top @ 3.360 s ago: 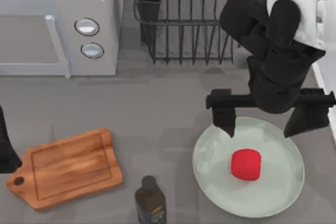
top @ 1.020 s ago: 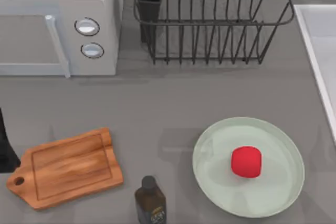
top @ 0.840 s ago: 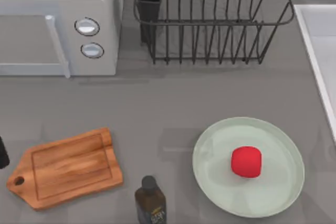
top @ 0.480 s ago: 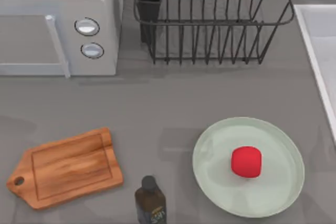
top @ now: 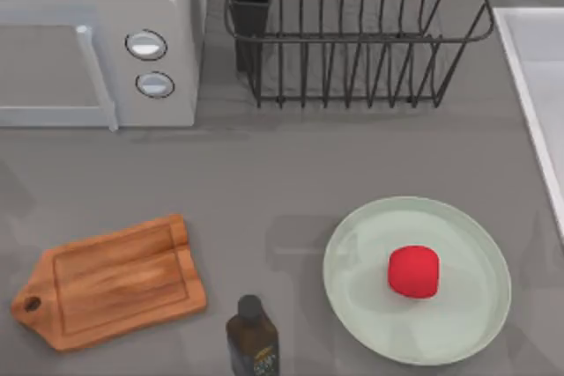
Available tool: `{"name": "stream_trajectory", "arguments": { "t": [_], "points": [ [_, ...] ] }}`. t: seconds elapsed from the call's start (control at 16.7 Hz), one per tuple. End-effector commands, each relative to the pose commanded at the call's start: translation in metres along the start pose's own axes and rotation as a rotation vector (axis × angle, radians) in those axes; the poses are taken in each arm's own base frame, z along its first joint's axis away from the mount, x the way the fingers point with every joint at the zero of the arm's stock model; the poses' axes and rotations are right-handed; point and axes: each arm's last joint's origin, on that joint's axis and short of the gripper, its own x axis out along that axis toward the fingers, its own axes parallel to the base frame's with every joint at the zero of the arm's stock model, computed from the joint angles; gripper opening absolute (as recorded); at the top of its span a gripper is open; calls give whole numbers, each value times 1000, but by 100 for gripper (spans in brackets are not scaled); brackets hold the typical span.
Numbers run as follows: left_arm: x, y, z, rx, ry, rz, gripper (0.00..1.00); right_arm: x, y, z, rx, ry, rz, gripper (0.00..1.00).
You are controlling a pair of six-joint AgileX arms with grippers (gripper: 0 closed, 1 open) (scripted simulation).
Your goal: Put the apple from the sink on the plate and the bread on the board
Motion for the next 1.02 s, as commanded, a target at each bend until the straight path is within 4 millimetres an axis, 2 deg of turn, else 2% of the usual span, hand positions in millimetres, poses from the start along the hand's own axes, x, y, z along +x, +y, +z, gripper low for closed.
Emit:
{"name": "stream_trajectory", "arguments": {
  "t": [0.18, 0.36, 0.72, 0.84, 1.02],
  "points": [
    [20, 18, 14, 155, 56, -155, 100, 0, 0, 0, 0, 0, 0, 100],
    [30, 25, 25, 235, 76, -231, 100, 0, 0, 0, 0, 0, 0, 100],
    [32, 25, 25, 238, 78, -236, 100, 0, 0, 0, 0, 0, 0, 100],
    [42, 23, 25, 242, 79, -241, 100, 0, 0, 0, 0, 0, 0, 100],
    [70, 19, 23, 241, 75, -231, 100, 0, 0, 0, 0, 0, 0, 100]
  ]
}}
